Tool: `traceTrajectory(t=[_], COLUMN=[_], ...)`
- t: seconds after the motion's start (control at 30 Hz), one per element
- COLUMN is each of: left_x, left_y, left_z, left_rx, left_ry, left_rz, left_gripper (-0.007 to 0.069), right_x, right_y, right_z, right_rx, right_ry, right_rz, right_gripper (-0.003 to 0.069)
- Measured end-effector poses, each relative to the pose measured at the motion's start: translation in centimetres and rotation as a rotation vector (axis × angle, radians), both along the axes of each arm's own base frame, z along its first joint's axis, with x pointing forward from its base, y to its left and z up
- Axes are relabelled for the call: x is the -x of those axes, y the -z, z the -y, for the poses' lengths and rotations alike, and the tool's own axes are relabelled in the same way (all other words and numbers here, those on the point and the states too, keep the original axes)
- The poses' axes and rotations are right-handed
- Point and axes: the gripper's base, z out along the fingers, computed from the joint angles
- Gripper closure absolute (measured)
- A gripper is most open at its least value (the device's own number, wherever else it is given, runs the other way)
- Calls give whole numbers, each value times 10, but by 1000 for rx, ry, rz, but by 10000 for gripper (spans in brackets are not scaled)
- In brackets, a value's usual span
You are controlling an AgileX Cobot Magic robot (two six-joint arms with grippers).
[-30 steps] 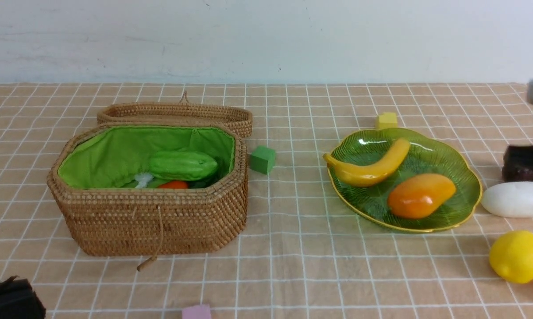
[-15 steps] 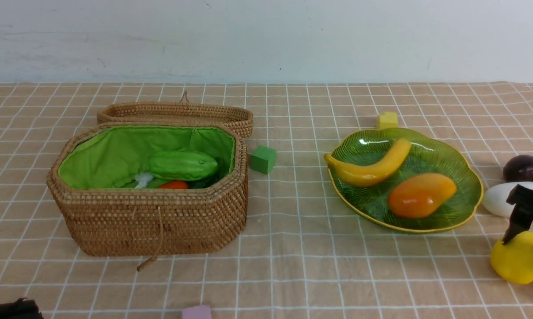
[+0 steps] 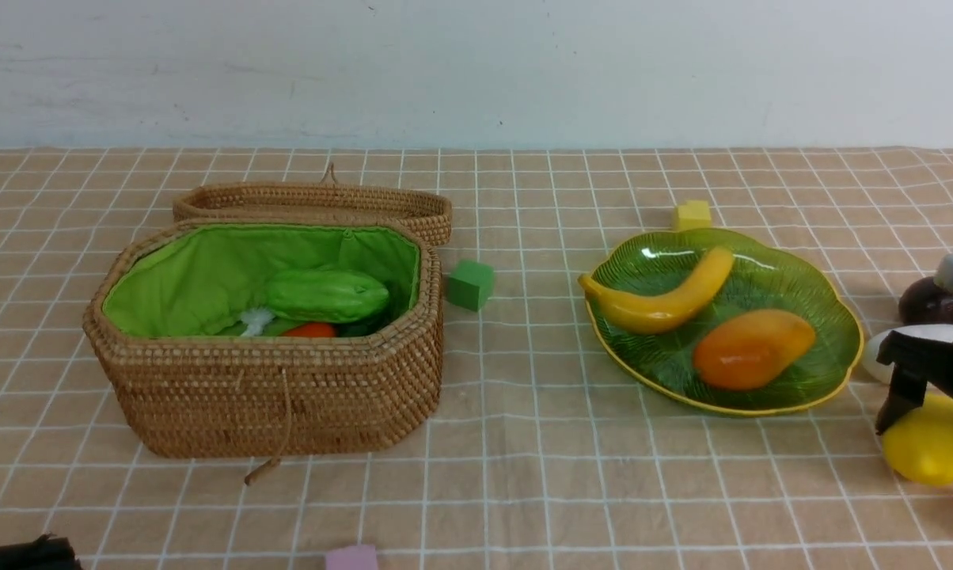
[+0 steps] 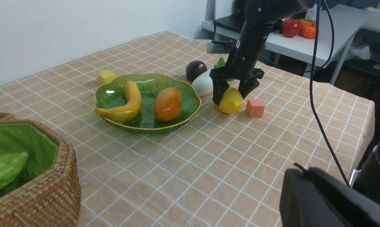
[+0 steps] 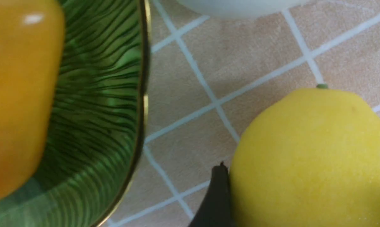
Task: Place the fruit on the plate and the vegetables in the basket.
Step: Use the right arm to grab a lemon and put it into the right plate, then take a daikon with your right arm and place it on the basket on the left.
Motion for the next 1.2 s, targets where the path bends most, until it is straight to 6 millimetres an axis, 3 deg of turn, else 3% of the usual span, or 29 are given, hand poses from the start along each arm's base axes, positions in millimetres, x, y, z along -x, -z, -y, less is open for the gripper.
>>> traceTrajectory(t=[0.13, 0.27, 0.33, 0.43, 0.5, 0.63, 0.7, 0.83, 0.97, 1.1, 1.2], left_x=[0, -1, -1, -1, -1, -1, -1, -1, -1, -1, -1], left_y=[0, -3, -3, -3, -3, -3, -3, -3, -3, -3, -3], left_z=[0, 0, 0, 0, 0, 0, 0, 0, 0, 0, 0], left_rx=[3, 24, 26, 27, 28, 27, 27, 27, 27, 27, 27], left_ry=[-1, -7, -7, -7, -8, -9, -9, -9, -9, -9, -9], left_rz=[4, 20, 21, 22, 24, 25, 25, 25, 25, 25, 25], left_gripper=[637, 637, 637, 637, 636, 634, 634, 631, 631, 631, 631], right_x=[-6, -22, -30, -53, -78, -95, -99, -98, -92, -78, -53], right_y=[-53, -81, -80, -63, -39, -22, -17, -18, -28, -58, -91], right_z=[-9, -26, -32, -42, -46, -46, -46, -47, -48, -48, -42], right_rx=[-9, -2, 1, 14, 58, 82, 83, 75, 79, 128, 332], right_ry=[-26, -106, -129, -169, -199, -199, -195, -203, -234, -318, -558], right_rz=[140, 307, 345, 402, 478, 532, 538, 525, 506, 492, 426], right_gripper=[51, 51, 51, 51, 51, 53, 20, -23, -11, 36, 110])
